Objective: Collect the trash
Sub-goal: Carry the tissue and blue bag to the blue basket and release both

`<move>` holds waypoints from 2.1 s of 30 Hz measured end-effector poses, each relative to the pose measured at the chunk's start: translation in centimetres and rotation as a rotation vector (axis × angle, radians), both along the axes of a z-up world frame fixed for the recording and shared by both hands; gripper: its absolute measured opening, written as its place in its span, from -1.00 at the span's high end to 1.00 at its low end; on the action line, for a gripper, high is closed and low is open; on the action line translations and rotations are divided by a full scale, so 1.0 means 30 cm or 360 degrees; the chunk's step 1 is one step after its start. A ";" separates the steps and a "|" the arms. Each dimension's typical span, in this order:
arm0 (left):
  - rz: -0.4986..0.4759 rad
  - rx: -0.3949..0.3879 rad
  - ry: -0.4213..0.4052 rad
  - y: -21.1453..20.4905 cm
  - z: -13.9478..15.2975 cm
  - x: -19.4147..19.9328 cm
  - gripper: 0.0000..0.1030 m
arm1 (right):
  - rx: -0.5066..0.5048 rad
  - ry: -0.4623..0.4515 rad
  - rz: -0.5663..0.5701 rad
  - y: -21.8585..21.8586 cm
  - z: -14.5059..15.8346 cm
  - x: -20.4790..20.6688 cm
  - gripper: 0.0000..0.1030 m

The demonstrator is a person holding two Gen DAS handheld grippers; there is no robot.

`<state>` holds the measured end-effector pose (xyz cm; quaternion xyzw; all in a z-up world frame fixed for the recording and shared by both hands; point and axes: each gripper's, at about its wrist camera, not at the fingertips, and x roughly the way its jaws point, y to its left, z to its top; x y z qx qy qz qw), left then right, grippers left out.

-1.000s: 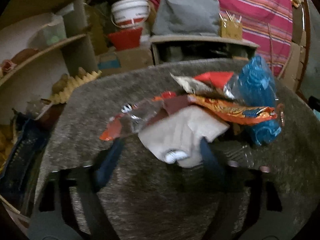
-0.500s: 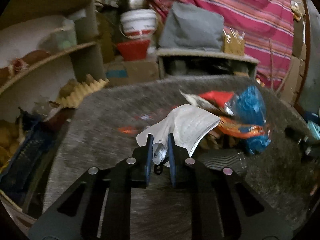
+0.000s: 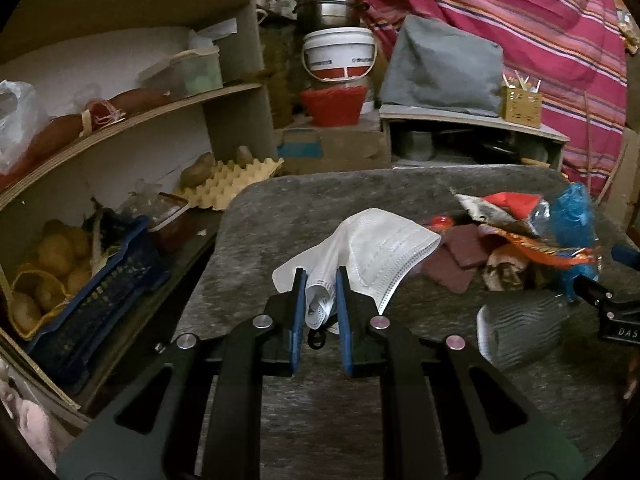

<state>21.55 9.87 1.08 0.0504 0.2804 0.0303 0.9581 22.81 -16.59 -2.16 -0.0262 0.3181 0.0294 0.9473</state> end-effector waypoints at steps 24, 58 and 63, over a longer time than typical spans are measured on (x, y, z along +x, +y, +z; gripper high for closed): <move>-0.0220 0.0029 -0.0114 -0.404 0.078 -0.014 0.74 | 0.0116 -0.0127 -0.0099 -0.496 0.175 -0.161 0.45; -0.1128 -0.0060 0.0076 -1.771 -0.031 -0.266 0.74 | 0.0093 -0.0024 -0.0958 -1.457 0.092 -0.577 0.45; -0.1223 -0.0071 0.0214 -1.868 -0.084 -0.229 0.58 | 0.0152 -0.0015 -0.1009 -1.510 0.075 -0.609 0.45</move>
